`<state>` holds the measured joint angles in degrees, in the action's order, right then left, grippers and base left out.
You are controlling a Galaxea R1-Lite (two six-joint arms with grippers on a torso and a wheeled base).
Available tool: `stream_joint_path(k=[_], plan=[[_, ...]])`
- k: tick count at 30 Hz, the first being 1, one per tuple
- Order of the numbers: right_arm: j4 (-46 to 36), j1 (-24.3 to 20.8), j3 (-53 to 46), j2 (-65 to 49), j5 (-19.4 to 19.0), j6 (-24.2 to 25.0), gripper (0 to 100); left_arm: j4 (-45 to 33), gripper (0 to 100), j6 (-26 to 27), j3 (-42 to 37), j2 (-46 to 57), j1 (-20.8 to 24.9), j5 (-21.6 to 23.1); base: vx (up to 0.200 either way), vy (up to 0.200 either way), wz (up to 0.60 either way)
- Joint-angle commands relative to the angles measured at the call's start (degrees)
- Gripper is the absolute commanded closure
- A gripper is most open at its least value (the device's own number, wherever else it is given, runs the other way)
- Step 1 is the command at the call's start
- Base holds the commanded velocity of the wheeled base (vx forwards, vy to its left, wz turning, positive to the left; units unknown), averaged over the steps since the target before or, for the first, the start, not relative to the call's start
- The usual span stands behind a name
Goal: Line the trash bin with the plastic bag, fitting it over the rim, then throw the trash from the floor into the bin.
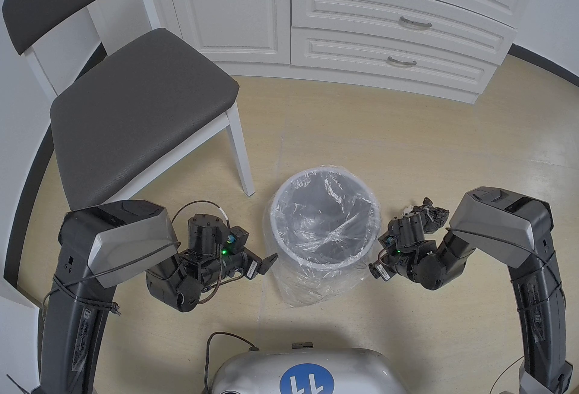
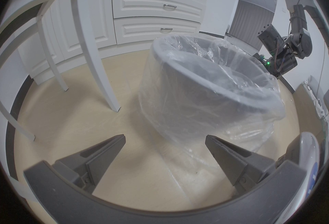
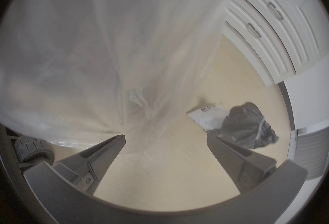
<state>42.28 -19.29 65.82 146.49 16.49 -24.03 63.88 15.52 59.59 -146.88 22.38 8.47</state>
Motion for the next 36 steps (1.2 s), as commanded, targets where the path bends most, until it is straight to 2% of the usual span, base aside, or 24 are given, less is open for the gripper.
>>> stream_joint_path(k=[1, 6, 10, 17, 19, 21, 23, 29, 36], plan=[[5.71, 1.44, -9.65, -7.28, -0.15, 3.29, 0, 3.53, 0, -0.05, -5.62, 0.72, -1.73, 0.40, 0.000, 0.000, 0.00], [19.33, 1.80, -26.44, -14.31, 0.21, 3.46, 0, 8.37, 0, 0.39, -10.98, 0.99, -2.34, 0.49, 0.000, 0.000, 0.00], [20.92, 1.71, -32.15, -21.16, 0.56, 1.18, 0, 10.65, 0, 0.39, -12.48, 0.81, -1.99, 0.67, 0.000, 0.000, 0.00], [18.37, 0.56, -30.57, -28.72, 3.02, -1.37, 0, 12.67, 0, 0.48, -14.32, 1.25, -2.52, 0.76, 0.000, 0.000, 0.00], [13.80, -3.48, -26.79, -30.13, 6.53, -1.37, 0, 15.75, 0, 0.48, -17.93, 2.22, -3.13, 0.76, 0.000, 0.000, 0.00], [11.69, -5.59, -23.98, -30.30, 10.14, -1.55, 0, 17.95, 0, 0.57, -19.69, 1.95, -3.40, 0.76, 0.000, 0.000, 0.00], [10.55, -7.35, -21.17, -31.01, 11.54, -1.72, 0, 19.71, 0, 0.57, -20.04, 1.86, -4.10, 0.84, 0.000, 0.000, 0.00], [6.77, -12.36, -17.39, -31.53, 12.25, -0.67, 0, 20.23, 0, 0.57, -20.48, 2.22, -4.80, 0.84, 0.000, 0.000, 0.00], [6.06, -12.62, -15.02, -25.29, 12.25, 3.02, 0, 22.78, 0, 0.57, -21.88, 1.78, -4.98, 0.84, 0.000, 0.000, 0.00]])
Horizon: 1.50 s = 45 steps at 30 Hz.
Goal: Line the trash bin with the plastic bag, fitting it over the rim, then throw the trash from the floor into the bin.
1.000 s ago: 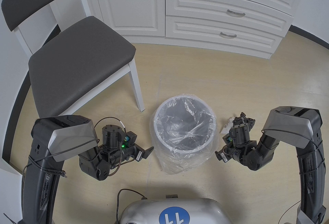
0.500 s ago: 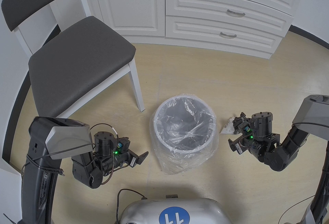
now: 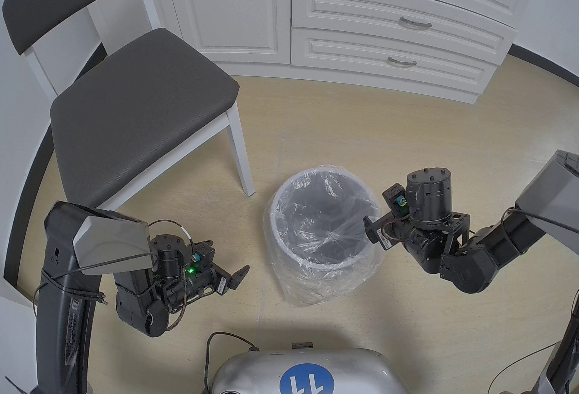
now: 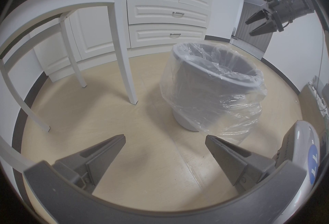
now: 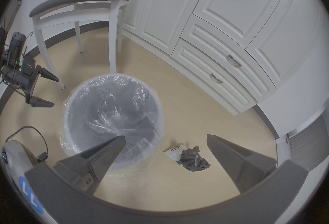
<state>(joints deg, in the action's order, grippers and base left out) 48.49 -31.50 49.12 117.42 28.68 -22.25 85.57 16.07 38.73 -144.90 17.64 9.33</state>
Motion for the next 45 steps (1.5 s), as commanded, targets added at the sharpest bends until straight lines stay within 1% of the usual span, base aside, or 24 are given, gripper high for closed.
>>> stream_joint_path(k=[1, 4, 10, 14, 19, 28, 33, 38, 45], plan=[[-0.15, -0.32, 1.68, 3.87, 0.06, 1.24, 0, 1.09, 0, 0.02, -1.02, -0.21, -0.24, -0.01, 0.000, 0.000, 0.00], [0.02, -0.14, 3.44, 8.00, 0.06, 1.51, 0, 1.27, 0, 0.02, -1.11, -0.21, -0.59, -0.01, 0.000, 0.000, 0.00], [0.02, 0.04, 6.61, 11.25, 0.06, 2.47, 0, 1.27, 0, 0.02, -0.85, -0.30, -0.59, -0.01, 0.000, 0.000, 0.00], [0.02, 1.62, 7.40, 12.31, 0.06, 2.47, 0, 1.27, 0, 0.02, -0.67, -0.30, -0.68, -0.01, 0.000, 0.000, 0.00], [-0.15, 2.58, 7.84, 12.48, 0.06, 3.09, 0, 1.53, 0, 0.02, -0.76, -0.30, -0.68, -0.01, 0.000, 0.000, 0.00], [-0.15, 6.36, 7.75, 12.31, -0.03, 3.09, 0, 2.15, 0, 0.02, -1.11, -0.12, -0.68, -0.01, 0.000, 0.000, 0.00], [-0.15, 7.15, 7.57, 11.69, -0.03, 3.35, 0, 2.15, 0, 0.02, -1.11, -0.21, -0.85, -0.01, 0.000, 0.000, 0.00], [-0.15, 6.63, 7.22, 10.90, -0.21, 3.88, 0, 2.15, 0, 0.02, -1.02, -0.12, -0.94, -0.01, 0.000, 0.000, 0.00], [0.72, 1.71, 5.46, 10.37, 0.06, 3.97, 0, 2.15, 0, 0.02, -1.02, -0.03, -1.03, -0.01, 0.000, 0.000, 0.00]])
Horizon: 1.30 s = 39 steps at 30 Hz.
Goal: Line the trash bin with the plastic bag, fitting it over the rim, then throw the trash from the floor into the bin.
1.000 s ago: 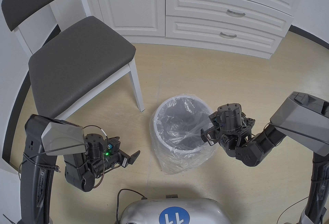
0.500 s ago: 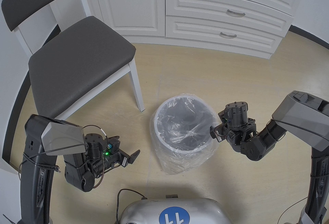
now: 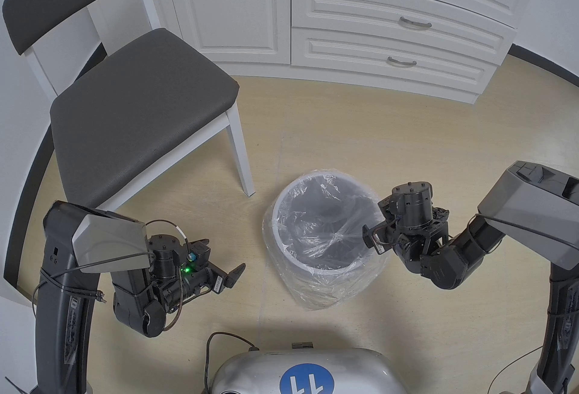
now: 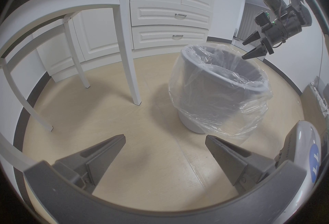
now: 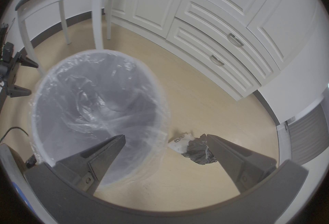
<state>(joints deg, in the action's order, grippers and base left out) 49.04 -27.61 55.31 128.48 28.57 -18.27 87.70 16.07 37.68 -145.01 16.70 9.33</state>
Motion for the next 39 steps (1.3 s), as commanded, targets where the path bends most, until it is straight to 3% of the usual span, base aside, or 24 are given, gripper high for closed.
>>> stream_joint_path(k=[1, 7, 12, 19, 30, 39], plan=[[0.18, -3.15, -0.64, -1.04, 0.17, -0.10, 0, 0.02, 0, 0.02, 0.02, 0.16, -0.09, -0.01, 0.000, 0.000, 0.00], [-0.53, -4.91, 4.28, 0.81, 0.78, -0.71, 0, 0.02, 0, 0.28, 0.02, 0.25, -0.09, -0.01, 0.000, 0.000, 0.00], [-0.44, -5.35, 11.93, 7.14, 4.21, -2.29, 0, 0.10, 0, 0.37, -0.15, 0.43, -0.18, -0.01, 0.000, 0.000, 0.00], [-0.18, -5.35, 17.82, 12.50, 4.56, -2.82, 0, 0.10, 0, 0.37, -0.15, 0.34, -0.18, -0.01, 0.000, 0.000, 0.00], [3.60, -2.45, 26.78, 19.36, 4.82, -2.56, 0, 0.10, 0, 0.28, 0.02, 0.25, -0.27, -0.01, 0.000, 0.000, 0.00], [3.78, -1.04, 34.34, 21.29, 7.20, -1.24, 0, 0.10, 0, 0.28, 0.11, 0.16, -0.27, 0.08, 0.000, 0.000, 0.00]])
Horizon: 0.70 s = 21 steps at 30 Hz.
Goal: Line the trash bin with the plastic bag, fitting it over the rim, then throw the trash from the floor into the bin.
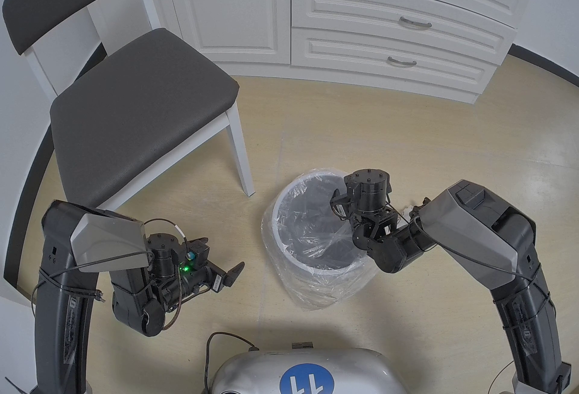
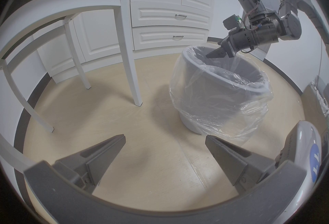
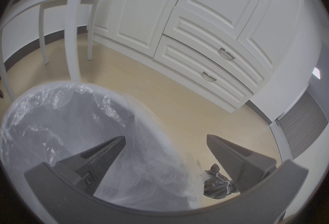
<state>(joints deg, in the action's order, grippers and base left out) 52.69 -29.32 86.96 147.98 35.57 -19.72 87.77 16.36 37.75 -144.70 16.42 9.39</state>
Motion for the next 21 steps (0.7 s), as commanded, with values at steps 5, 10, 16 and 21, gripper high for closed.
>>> stream_joint_path(k=[5, 10, 16, 21], plan=[[0.05, 1.63, 5.68, 2.84, 0.02, 1.27, 0, 0.03, 0, -0.01, 0.04, -0.14, 0.01, 0.02, 0.000, 0.000, 0.00], [-0.13, 1.54, 4.36, 2.05, 0.11, 1.44, 0, 0.03, 0, -0.10, -0.05, 0.03, 0.01, 0.02, 0.000, 0.000, 0.00], [-0.92, 0.40, -5.66, -4.46, 0.11, 0.48, 0, 0.03, 0, -0.10, -0.14, 0.03, 0.01, 0.02, 0.000, 0.000, 0.00], [-0.57, -0.04, -15.06, -9.64, -0.42, -2.34, 0, 0.03, 0, -0.01, -0.14, -0.32, 0.10, 0.02, 0.000, 0.000, 0.00]])
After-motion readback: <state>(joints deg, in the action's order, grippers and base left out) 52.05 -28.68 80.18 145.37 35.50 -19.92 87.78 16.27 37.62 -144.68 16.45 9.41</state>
